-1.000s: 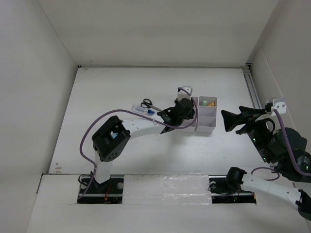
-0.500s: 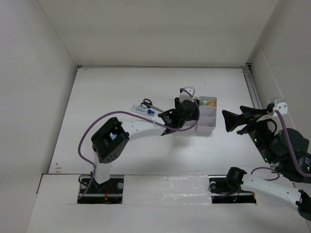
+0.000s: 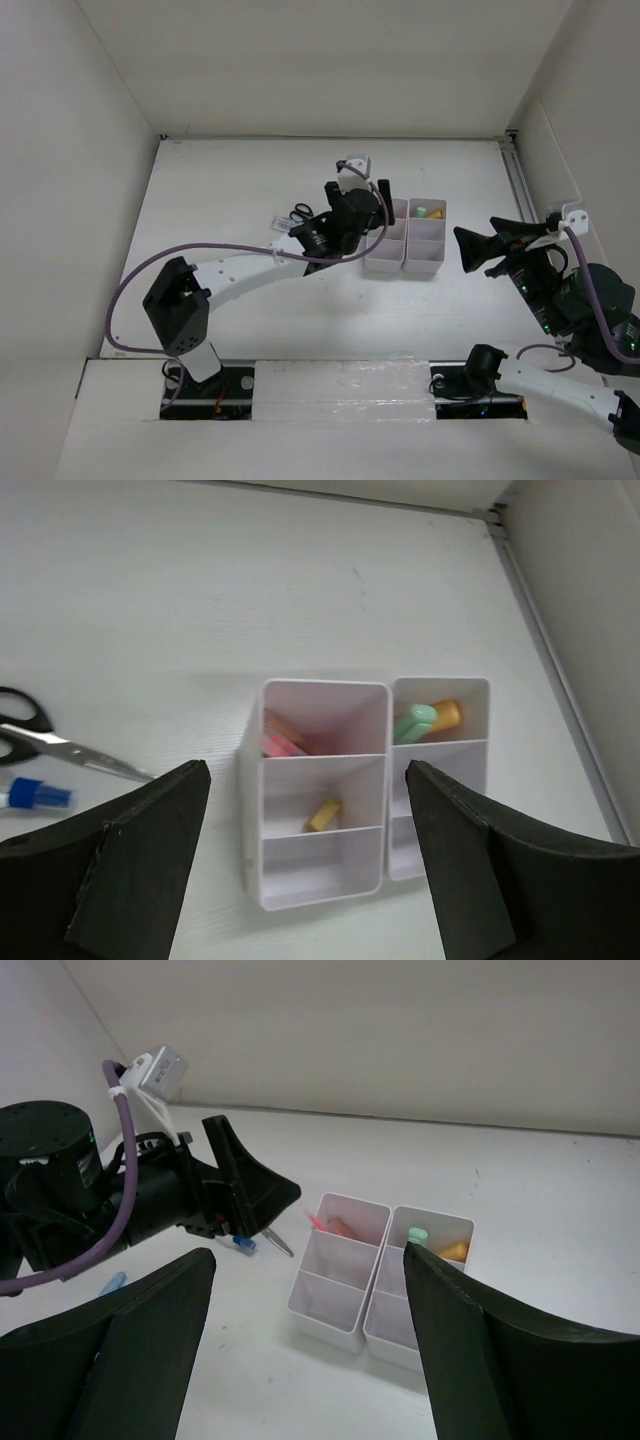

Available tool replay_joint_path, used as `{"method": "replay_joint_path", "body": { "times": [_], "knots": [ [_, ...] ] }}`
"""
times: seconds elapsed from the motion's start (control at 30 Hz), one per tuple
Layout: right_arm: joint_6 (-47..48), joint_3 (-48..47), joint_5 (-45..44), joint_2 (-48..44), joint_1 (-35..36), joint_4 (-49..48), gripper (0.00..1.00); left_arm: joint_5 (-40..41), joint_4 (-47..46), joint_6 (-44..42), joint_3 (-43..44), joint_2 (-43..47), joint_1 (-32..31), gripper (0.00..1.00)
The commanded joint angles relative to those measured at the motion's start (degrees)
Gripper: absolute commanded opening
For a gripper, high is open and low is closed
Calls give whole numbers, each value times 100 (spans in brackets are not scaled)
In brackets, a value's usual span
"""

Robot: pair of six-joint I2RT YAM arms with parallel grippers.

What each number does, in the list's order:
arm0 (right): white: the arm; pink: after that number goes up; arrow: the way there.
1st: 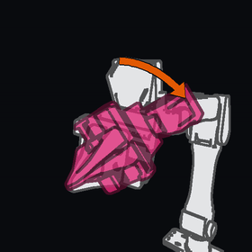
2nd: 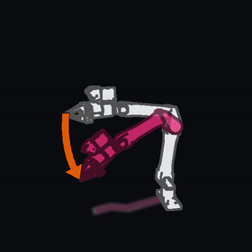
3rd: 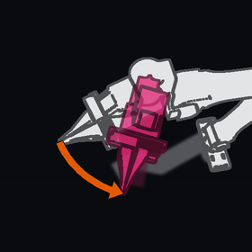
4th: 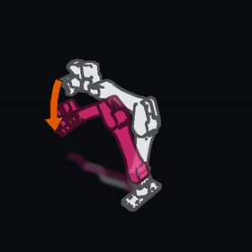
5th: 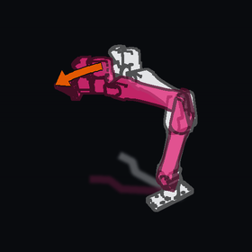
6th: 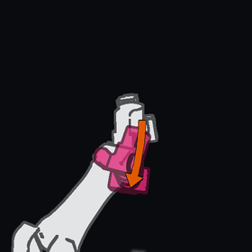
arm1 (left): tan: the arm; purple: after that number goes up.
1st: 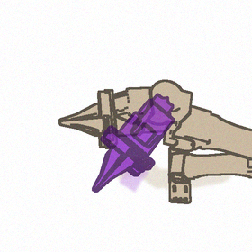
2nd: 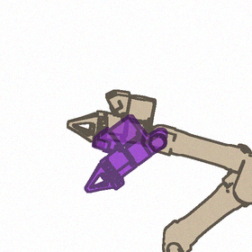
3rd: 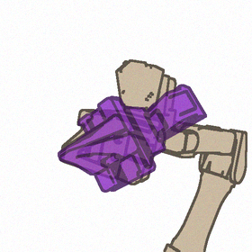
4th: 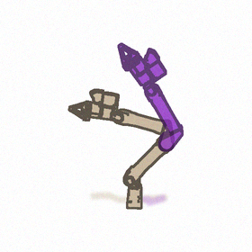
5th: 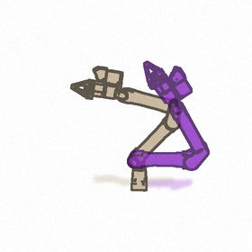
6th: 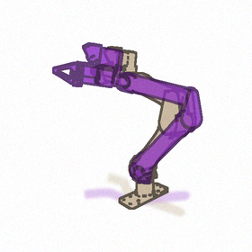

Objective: Sort the stationery into containers
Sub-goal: Place the stationery into the container, then grab a piece of stationery with the left arm

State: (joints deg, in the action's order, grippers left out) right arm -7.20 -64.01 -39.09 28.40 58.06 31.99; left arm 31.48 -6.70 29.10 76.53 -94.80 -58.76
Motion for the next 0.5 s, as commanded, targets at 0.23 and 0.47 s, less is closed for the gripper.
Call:
{"method": "replay_joint_path", "body": {
  "times": [0.23,0.47],
  "knots": [
    [123,-15,200,253,-49,-439,82,647,1125,507,-297,744,445,78],
    [175,38,402,359,-49,-553,82,632,1637,948,-726,1008,927,79]
  ]
}}
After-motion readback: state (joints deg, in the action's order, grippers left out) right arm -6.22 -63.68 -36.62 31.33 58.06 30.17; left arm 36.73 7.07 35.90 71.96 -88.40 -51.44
